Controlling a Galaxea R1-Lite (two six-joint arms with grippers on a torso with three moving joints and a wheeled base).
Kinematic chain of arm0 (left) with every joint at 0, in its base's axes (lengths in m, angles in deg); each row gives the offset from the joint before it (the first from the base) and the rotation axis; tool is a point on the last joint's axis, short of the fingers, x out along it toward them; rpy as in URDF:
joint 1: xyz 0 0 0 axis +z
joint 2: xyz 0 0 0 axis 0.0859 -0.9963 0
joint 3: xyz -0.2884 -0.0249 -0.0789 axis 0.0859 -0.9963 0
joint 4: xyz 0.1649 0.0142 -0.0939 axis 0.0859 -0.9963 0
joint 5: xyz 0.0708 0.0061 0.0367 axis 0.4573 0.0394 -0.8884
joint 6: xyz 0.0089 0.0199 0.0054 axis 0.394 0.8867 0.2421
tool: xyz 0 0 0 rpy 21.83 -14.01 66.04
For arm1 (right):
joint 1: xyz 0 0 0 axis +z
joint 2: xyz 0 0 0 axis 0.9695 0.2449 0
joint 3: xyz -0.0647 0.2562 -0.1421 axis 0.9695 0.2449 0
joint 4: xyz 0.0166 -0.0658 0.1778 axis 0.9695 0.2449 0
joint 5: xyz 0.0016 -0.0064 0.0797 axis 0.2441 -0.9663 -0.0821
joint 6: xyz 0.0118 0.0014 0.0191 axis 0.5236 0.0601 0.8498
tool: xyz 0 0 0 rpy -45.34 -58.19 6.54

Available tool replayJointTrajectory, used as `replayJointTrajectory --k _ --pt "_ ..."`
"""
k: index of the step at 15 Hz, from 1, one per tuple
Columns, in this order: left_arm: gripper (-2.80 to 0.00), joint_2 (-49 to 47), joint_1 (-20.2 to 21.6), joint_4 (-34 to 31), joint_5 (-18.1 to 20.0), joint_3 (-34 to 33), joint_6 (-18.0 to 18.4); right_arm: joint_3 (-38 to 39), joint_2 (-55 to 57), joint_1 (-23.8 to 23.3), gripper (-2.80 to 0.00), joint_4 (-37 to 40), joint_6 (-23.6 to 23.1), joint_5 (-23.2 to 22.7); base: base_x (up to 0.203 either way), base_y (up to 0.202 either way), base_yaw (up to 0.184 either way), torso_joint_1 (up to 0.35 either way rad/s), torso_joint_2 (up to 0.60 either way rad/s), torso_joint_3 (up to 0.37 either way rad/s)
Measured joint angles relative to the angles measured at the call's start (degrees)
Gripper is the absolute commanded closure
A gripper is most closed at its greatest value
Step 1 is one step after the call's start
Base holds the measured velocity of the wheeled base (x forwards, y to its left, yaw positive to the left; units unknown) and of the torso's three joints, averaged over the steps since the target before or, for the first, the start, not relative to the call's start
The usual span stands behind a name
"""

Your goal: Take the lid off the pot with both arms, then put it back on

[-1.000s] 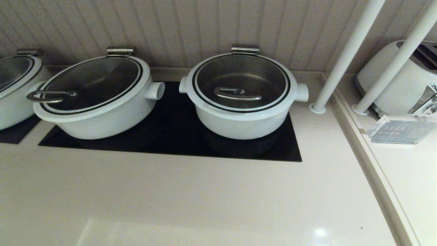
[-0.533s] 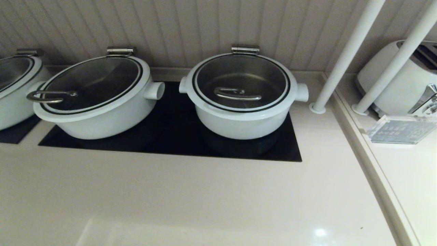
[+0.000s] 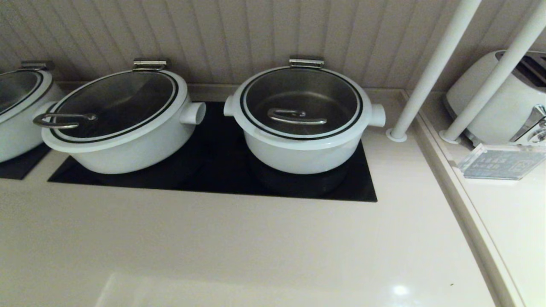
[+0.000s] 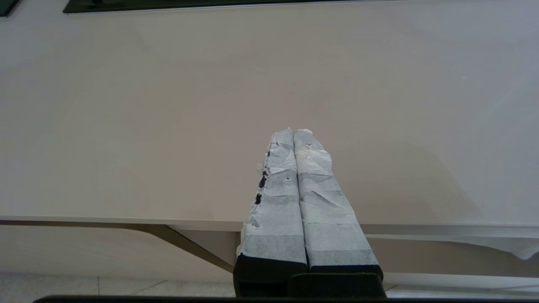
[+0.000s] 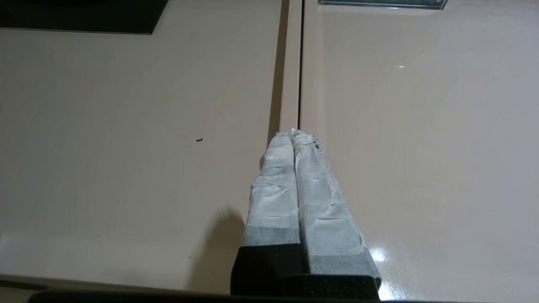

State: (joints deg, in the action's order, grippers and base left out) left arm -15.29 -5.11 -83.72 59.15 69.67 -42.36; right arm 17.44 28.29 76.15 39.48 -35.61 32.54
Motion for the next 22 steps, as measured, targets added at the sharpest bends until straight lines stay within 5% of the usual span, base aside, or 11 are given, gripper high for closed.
replayJointTrajectory --k 22 --pt "0.0 0.0 0.0 0.1 -1.1 -0.1 -1.7 0.0 0.0 0.0 0.0 0.0 -0.4 -0.1 0.0 0.0 0.0 0.0 0.0 0.0"
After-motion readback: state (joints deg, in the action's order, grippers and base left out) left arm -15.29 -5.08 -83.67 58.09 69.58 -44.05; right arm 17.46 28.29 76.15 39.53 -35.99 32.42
